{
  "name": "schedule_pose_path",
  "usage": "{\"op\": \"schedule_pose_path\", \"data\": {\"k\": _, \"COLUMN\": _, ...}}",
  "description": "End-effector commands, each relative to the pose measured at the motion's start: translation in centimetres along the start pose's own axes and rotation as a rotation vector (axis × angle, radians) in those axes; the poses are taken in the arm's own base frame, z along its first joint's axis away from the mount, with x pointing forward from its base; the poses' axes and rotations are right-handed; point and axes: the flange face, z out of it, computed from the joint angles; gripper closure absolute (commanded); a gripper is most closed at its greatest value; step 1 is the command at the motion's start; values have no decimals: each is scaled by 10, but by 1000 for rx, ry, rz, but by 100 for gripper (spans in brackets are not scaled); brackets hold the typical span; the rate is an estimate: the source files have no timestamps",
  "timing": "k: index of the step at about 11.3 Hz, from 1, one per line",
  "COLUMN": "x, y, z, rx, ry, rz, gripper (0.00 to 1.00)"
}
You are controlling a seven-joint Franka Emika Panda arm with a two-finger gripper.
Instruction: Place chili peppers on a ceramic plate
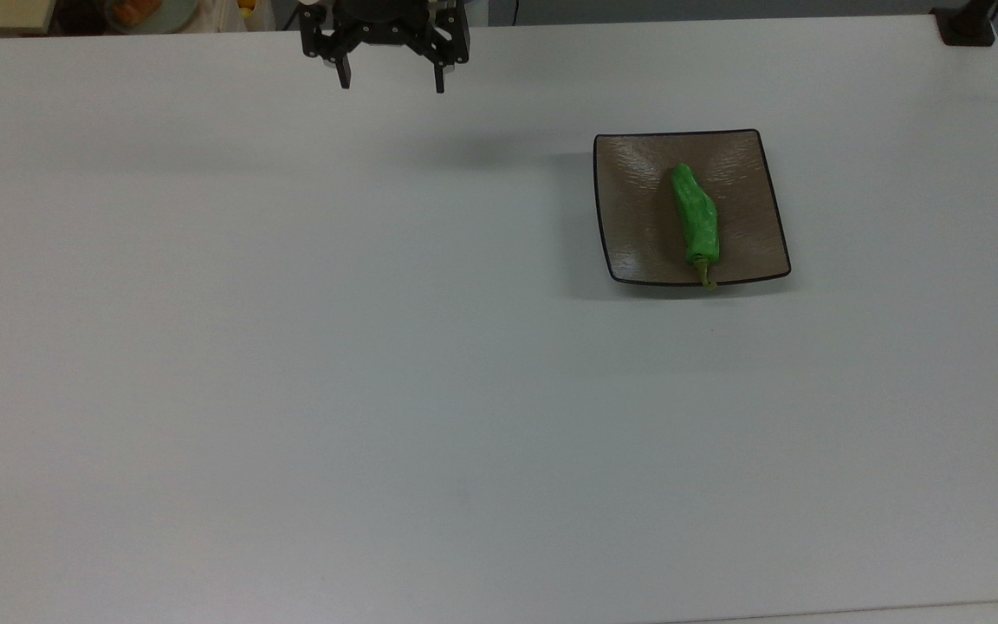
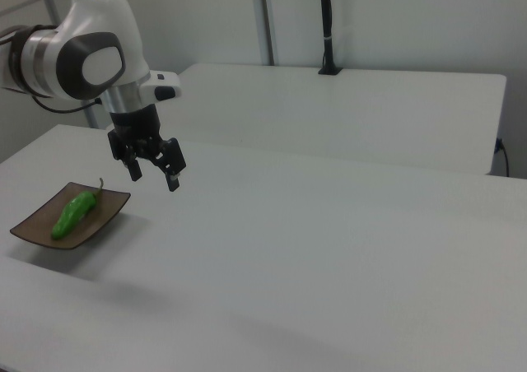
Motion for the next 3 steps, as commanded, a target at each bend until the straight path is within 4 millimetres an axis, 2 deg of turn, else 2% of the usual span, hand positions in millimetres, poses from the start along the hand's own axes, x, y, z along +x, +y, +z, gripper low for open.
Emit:
{"op": "schedule_pose_path", "data": {"k": 1, "x": -1, "y": -2, "z": 4, "rx": 59, "ry": 13, "rz": -7, "gripper": 0}}
{"op": "schedule_pose_path", "data": {"k": 3, "x": -2, "y": -3, "z": 3, "rx": 60, "ry": 15, "rz": -8, "gripper": 0}}
